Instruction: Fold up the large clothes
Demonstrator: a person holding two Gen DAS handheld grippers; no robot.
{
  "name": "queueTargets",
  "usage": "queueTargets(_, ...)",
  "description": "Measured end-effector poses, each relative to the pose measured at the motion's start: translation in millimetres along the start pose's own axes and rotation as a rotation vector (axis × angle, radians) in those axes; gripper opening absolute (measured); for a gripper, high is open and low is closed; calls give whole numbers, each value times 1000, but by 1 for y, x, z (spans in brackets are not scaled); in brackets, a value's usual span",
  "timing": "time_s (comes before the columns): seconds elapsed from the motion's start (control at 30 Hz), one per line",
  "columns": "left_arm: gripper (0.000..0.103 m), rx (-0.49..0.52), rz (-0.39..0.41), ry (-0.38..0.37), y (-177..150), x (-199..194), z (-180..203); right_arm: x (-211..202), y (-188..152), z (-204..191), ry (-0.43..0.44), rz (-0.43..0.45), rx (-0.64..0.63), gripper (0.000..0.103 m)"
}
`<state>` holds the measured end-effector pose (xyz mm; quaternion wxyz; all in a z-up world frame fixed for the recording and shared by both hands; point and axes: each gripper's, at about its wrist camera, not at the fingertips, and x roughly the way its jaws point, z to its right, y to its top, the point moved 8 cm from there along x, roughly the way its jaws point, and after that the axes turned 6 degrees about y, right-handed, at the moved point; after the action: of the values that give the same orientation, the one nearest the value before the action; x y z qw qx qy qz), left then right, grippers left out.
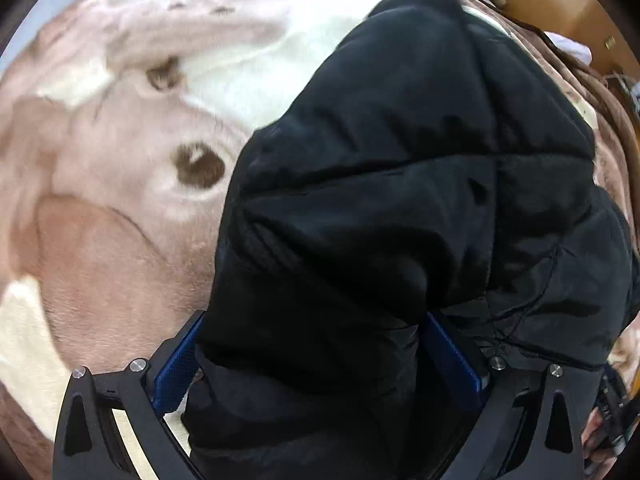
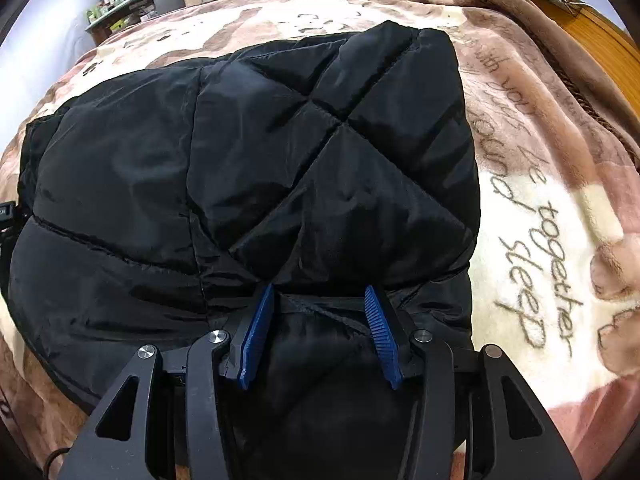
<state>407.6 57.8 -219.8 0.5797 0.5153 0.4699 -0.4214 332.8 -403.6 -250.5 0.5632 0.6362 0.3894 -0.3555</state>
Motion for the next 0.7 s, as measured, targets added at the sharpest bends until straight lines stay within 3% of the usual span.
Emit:
queueTargets(0.13,103,10,31,-3,-2,-22,-4,-17,7,0,9,20,12,48)
queueTargets(0.27,101,36,87,0,-7,-49,-18,-57,9,6,49,103,46,49)
queueTargets(0.33,101,22,100,-43,-13,-65,-29,-78,7,16,66,146,84,65)
queueTargets(0.4,101,5,117,-53,-18,-78,-42,-97,2,29,86,176,134,68)
queueTargets(0.57,102,16,98,-174,-36,-94,-56,-119,-16,54,116,173,173,76)
queueTargets(0.7,102,55,77,-196,-48,-92,-59,-119,-29,64,151,152,197,76)
